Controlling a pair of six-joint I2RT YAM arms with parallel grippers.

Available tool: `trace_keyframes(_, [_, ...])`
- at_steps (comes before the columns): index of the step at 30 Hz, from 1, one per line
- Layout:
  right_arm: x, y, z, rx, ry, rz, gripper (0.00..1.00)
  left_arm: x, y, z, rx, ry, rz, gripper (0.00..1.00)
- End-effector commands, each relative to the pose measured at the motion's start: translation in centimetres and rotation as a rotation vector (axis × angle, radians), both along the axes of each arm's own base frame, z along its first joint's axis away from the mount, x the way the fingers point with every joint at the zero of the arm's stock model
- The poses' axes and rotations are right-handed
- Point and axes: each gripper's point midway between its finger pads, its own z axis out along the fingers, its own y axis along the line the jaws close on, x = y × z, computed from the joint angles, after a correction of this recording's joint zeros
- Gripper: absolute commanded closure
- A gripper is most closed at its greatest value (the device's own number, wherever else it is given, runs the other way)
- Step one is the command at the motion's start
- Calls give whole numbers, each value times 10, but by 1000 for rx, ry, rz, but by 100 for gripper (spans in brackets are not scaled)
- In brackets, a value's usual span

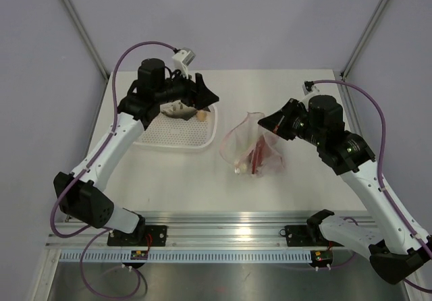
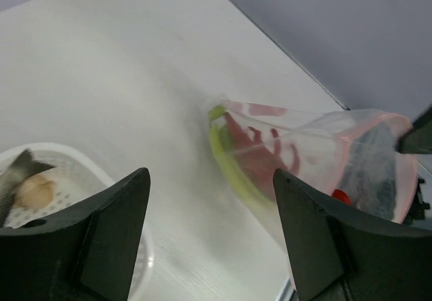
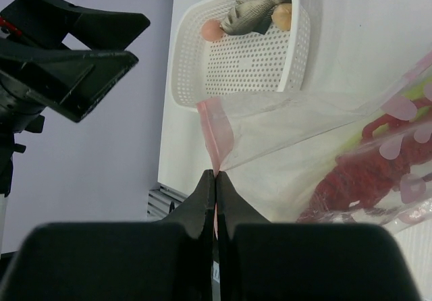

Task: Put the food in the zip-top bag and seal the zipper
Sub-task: Adjust the zipper food storage bag at the center of the board, then pick up the fake food from the bin.

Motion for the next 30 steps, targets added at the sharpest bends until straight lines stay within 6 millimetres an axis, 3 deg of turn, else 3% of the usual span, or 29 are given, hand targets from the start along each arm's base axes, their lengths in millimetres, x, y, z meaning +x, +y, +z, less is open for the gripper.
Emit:
trace_keyframes(1, [2, 4, 29, 69, -92, 19, 100, 30, 52, 15, -19, -32, 233, 22])
trace_keyframes(2, [2, 4, 29, 72, -94, 18, 100, 39, 65, 9, -5, -19, 306, 21])
trace_keyframes(3, [2, 5, 29, 72, -95, 22, 100, 58, 92, -5, 43, 6, 455, 21])
trace_keyframes(8, [2, 8, 28, 78, -95, 34, 100, 98, 162, -58, 325, 63, 788, 18])
trace_keyframes(13, [1, 8, 26, 76, -90, 41, 100, 129, 209, -116, 457, 179, 958, 16])
trace_keyframes(15, [2, 8, 24, 71, -86, 42, 100, 135, 228, -130, 474, 227, 1021, 14])
trace_keyframes(16, [1, 9, 23, 72, -85, 41, 100, 139, 233, -145, 482, 261, 1044, 13])
trace_keyframes(20, [3, 10, 19, 70, -78, 45, 100, 153, 251, -174, 427, 334, 1111, 11])
trace_keyframes(26, [6, 12, 12, 59, -64, 47, 100, 169, 273, -199, 364, 394, 1241, 12])
trace_keyframes(30, [9, 13, 6, 55, -52, 47, 100, 176, 275, -221, 353, 442, 1278, 14])
